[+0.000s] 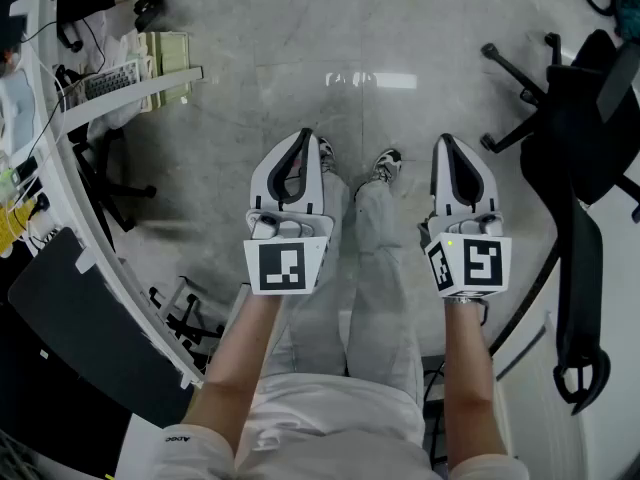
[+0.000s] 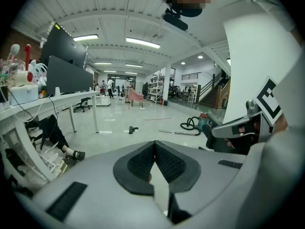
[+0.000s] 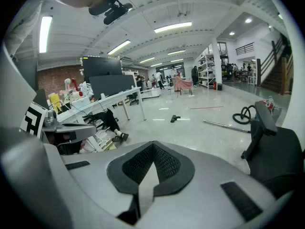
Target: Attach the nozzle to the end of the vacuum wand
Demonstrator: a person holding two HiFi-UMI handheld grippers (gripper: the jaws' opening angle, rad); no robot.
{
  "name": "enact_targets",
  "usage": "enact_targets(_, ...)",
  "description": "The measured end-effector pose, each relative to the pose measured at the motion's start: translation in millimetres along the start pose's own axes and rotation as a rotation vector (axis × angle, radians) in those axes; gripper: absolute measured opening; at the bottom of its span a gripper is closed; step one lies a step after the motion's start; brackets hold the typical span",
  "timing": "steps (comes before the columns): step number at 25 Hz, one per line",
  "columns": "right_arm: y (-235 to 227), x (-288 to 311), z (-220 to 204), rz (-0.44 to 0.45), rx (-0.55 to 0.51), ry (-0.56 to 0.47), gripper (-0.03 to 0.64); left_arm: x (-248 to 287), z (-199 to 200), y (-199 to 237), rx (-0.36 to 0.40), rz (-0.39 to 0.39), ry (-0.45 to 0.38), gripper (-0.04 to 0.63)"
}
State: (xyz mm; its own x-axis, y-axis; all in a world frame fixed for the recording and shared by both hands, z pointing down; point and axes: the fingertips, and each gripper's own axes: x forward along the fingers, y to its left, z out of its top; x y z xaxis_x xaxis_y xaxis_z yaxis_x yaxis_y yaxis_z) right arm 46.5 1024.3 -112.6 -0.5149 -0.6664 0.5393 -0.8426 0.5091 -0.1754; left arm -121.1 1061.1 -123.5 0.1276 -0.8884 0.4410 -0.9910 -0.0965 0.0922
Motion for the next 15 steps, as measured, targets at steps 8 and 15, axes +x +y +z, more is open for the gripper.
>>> enact_targets(8, -32, -51, -28, -0.070, 0.079, 0.051, 0.005, -11, 0, -28, 0.010, -0.010, 0.056, 0.009)
enact_targets(15, -47, -61, -25, -0.078, 0.068, 0.047, 0.005, -1, 3, -48, 0.057, -0.035, 0.057, 0.009)
